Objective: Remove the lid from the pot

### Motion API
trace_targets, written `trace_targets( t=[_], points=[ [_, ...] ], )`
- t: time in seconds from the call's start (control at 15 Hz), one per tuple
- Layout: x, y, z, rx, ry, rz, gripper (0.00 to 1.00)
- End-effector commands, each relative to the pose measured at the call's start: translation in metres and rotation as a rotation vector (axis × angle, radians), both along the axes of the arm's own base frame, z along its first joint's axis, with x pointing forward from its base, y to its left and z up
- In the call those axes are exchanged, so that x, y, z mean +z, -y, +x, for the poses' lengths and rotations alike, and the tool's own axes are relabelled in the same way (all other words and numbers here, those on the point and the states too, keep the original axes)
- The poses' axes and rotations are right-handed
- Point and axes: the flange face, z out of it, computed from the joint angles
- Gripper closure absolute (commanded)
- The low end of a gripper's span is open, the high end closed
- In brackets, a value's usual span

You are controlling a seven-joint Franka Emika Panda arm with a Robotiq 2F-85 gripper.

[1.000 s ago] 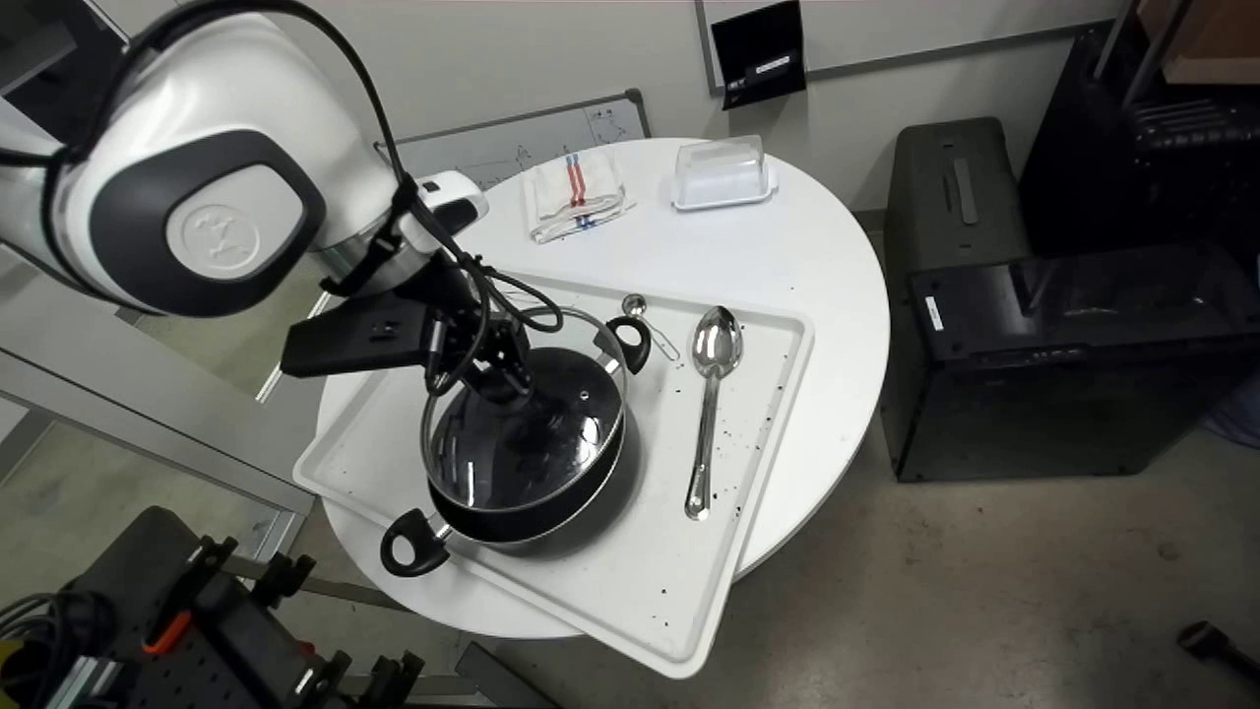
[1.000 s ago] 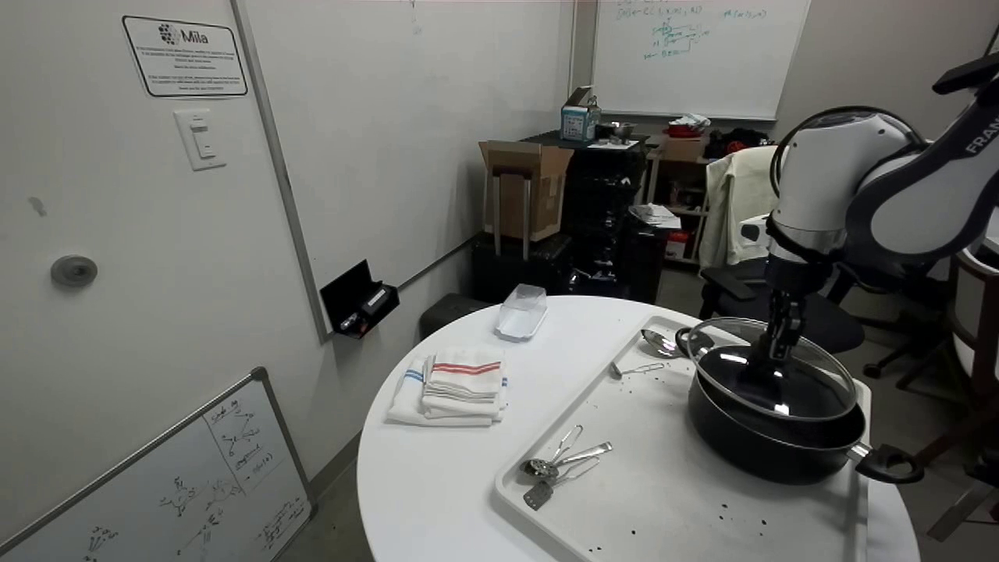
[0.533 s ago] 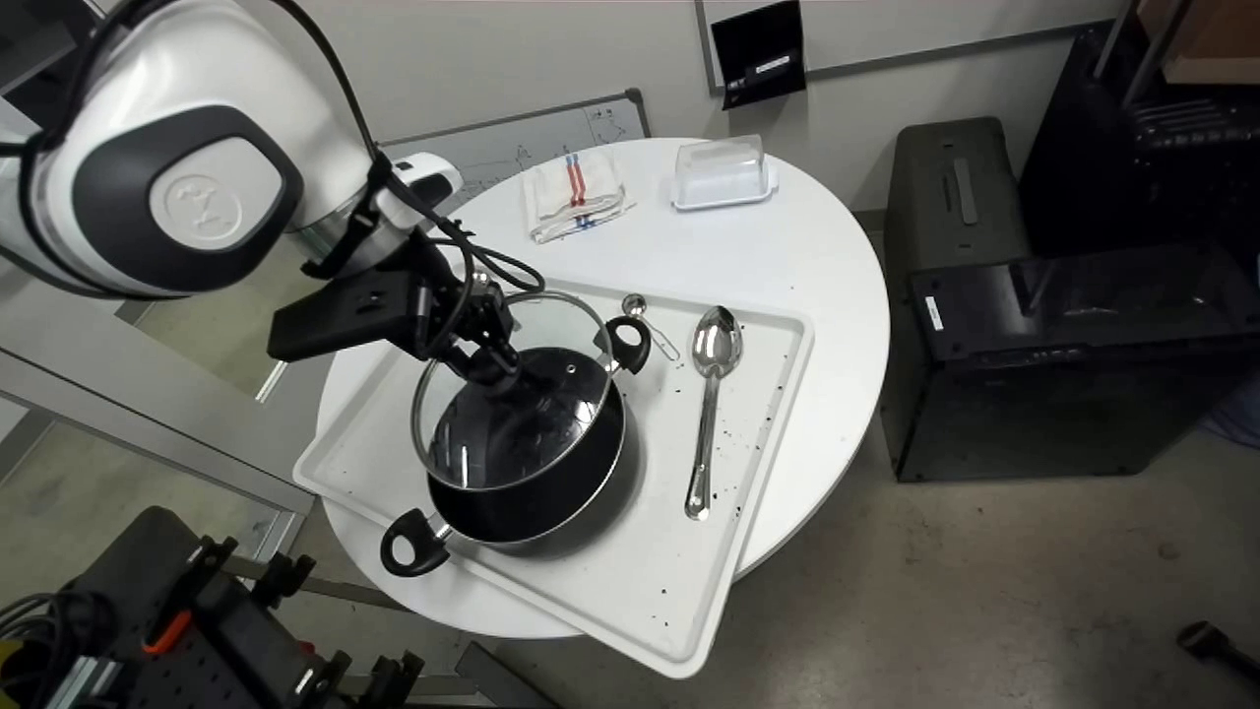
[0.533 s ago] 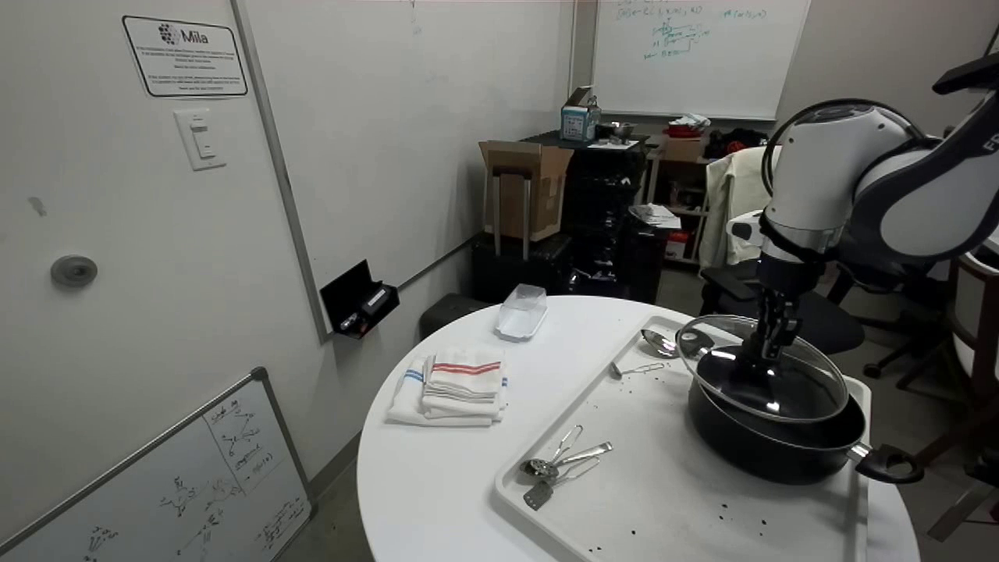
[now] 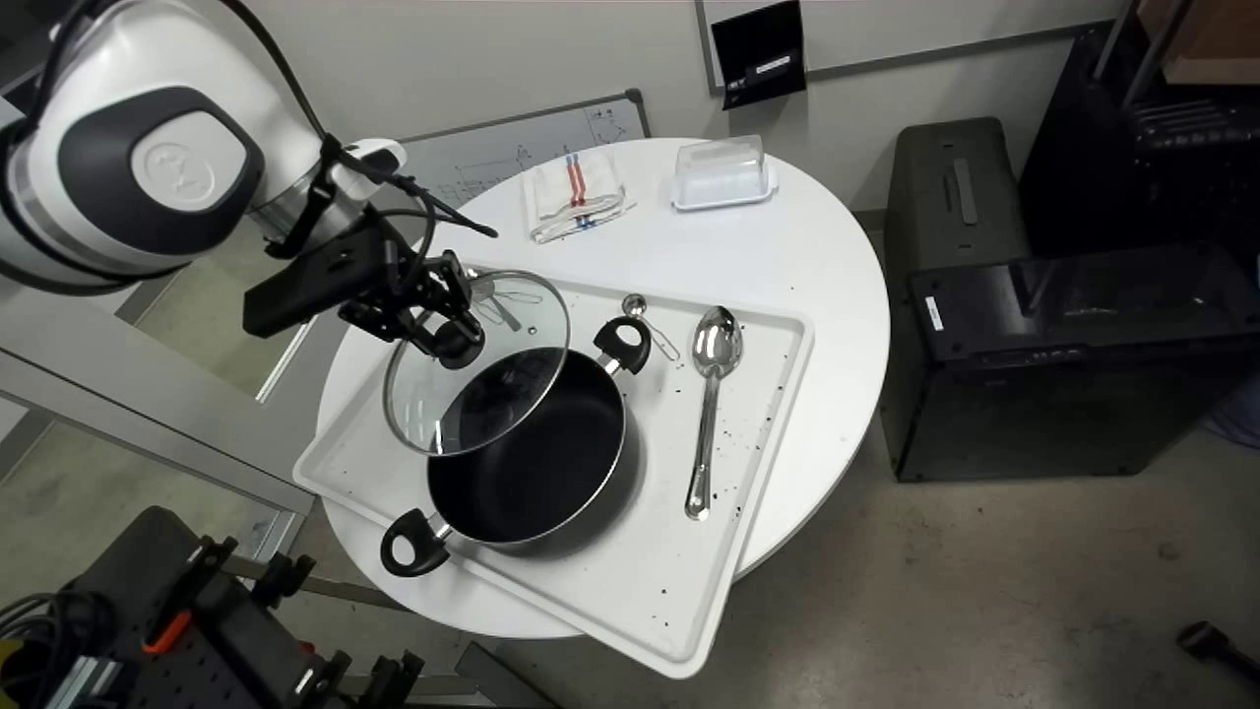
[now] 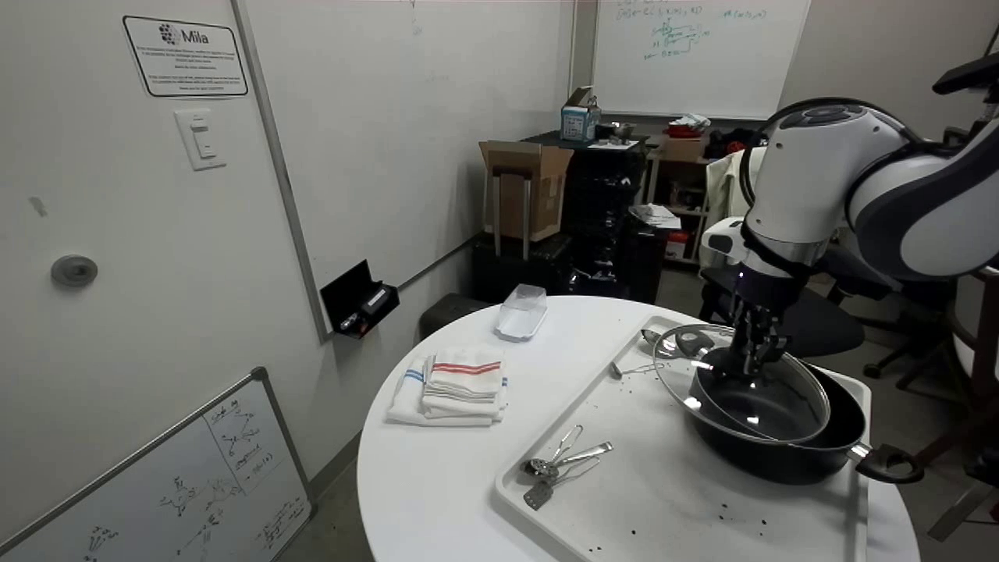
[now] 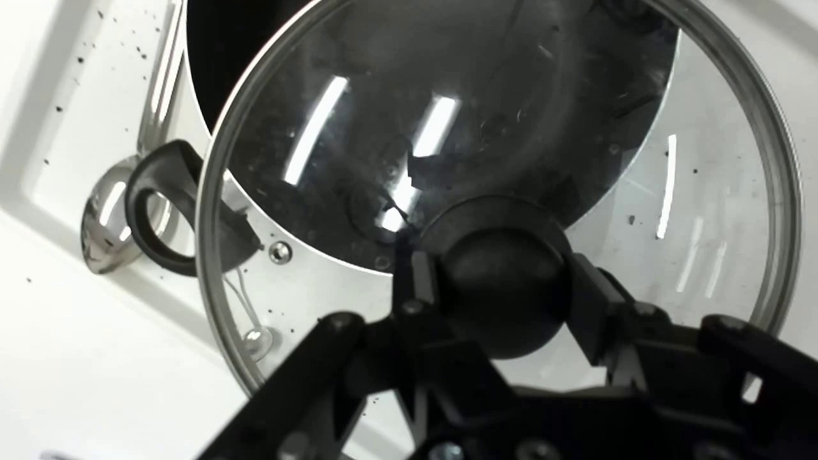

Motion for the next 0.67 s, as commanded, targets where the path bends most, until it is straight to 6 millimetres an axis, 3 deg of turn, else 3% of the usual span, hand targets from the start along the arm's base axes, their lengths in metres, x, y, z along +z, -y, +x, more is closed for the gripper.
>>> trace_targets(
  t=[0.0, 0.6],
  points=[
    [0.009, -0.034, 0.005, 0.090, 0.013, -0.028, 0.75],
    [-0.014, -0.119, -0.004, 0.355, 0.008, -0.065, 0.75]
  ],
)
